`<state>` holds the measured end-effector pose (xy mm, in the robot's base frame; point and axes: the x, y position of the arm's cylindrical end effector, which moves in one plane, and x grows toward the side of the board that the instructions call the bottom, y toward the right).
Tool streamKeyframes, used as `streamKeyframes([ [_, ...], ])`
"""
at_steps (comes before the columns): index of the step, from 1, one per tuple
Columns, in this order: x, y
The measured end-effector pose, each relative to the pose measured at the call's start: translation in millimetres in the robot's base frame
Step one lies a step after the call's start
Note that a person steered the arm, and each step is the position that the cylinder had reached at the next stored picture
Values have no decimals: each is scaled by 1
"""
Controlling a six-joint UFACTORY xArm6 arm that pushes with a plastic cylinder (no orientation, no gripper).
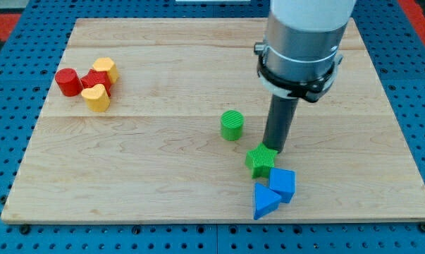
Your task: Push the green circle towards the group of blocks
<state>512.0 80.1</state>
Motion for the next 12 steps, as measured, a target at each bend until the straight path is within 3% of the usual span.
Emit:
streamKeyframes([
  [1,-24,-8],
  [2,-49,-62],
  [3,-36,-126],
  [4,-2,-98],
  [5,15,-127],
  [6,-37,-191],
  [7,-72,-212],
  [9,-59,-153],
  [11,-102,-212],
  [12,-91,-138],
])
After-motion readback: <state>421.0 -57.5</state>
